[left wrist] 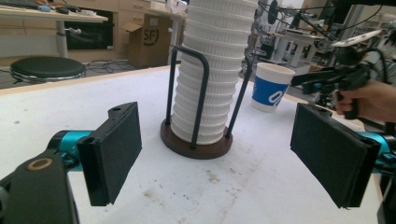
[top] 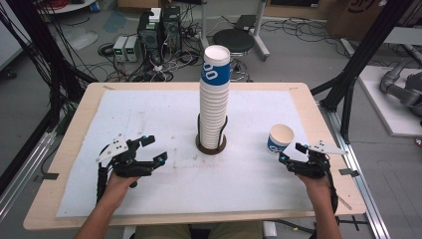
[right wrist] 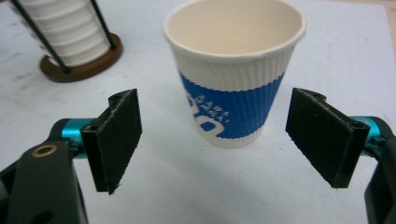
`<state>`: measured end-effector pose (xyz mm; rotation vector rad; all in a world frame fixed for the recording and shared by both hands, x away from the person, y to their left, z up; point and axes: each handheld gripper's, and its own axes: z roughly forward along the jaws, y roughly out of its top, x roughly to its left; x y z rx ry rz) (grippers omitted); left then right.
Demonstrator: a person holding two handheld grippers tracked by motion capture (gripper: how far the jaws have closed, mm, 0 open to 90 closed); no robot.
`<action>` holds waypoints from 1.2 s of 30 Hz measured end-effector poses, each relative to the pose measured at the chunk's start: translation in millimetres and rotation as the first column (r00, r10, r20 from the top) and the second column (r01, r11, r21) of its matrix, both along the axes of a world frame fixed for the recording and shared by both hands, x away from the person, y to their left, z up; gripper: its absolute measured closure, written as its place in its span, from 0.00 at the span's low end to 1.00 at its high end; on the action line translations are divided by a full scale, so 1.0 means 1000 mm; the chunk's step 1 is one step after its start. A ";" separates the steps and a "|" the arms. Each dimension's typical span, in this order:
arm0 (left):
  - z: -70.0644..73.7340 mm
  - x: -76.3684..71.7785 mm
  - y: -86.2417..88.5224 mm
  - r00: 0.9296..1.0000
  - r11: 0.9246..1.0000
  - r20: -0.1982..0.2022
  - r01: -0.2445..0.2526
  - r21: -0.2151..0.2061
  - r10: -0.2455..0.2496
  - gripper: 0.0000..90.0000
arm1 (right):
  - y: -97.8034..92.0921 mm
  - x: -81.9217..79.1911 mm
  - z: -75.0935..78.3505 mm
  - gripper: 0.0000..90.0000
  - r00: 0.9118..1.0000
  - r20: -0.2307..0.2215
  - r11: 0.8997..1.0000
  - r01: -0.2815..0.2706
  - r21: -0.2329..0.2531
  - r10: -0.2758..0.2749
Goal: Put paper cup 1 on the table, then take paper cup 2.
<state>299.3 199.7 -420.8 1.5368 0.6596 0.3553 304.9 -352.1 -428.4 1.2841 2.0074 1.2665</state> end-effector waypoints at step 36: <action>0.004 -0.004 0.025 0.995 0.995 0.018 -0.095 -0.020 0.095 0.17 | 0.047 -0.036 0.026 0.21 0.985 0.112 0.990 -0.130 -0.046 0.134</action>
